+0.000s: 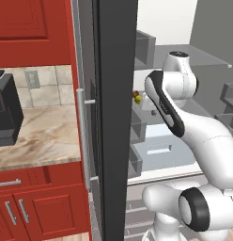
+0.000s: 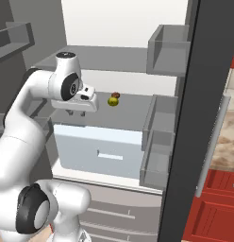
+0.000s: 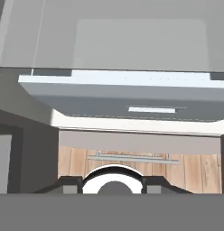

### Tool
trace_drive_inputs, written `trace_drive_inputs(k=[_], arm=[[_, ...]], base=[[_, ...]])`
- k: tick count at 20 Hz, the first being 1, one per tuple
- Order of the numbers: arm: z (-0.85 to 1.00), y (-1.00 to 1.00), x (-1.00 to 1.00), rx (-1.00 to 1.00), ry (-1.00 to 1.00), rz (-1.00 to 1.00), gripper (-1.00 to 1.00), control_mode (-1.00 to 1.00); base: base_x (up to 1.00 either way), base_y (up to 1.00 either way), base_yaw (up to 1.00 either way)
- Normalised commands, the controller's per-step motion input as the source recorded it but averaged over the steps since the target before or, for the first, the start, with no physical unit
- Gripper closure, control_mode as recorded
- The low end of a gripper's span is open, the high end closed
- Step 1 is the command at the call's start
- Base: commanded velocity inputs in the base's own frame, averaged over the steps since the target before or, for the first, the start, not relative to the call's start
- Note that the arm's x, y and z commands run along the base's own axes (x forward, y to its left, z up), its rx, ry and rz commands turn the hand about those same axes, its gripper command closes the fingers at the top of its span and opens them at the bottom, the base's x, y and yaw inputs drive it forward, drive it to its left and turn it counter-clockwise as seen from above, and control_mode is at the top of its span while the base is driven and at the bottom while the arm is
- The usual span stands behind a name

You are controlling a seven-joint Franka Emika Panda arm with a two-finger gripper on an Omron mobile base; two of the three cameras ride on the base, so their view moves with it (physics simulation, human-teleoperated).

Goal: Pick the pear and apple from the fridge and place them on the plate next to the blender to make a fruit smoothie.

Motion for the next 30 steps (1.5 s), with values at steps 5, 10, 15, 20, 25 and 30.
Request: trace_drive_inputs(k=[5, 10, 15, 20, 25, 30], arm=[[-0.02, 0.05, -0.03, -0.01, -0.04, 0.00, -1.00, -1.00], [-0.10, -0.11, 0.01, 0.00, -0.15, 0.00, -1.00, -1.00], [-0.26, -0.68, 0.08, 0.04, -0.31, 0.00, -1.00, -1.00], [-0.03, -0.46, 0.20, 0.07, -0.12, 0.00, -1.00, -1.00], [0.00, -0.16, 0.31, 0.07, -0.03, 0.00, -1.00, -1.00], [0.00, 0.01, 0.34, 0.05, 0.00, 0.00, -1.00, -1.00]], base=[[0.00, 0.00, 0.00], [0.00, 0.00, 0.00], [0.00, 0.00, 0.00], [0.00, 0.00, 0.00], [0.00, 0.00, 0.00], [0.00, 0.00, 0.00]])
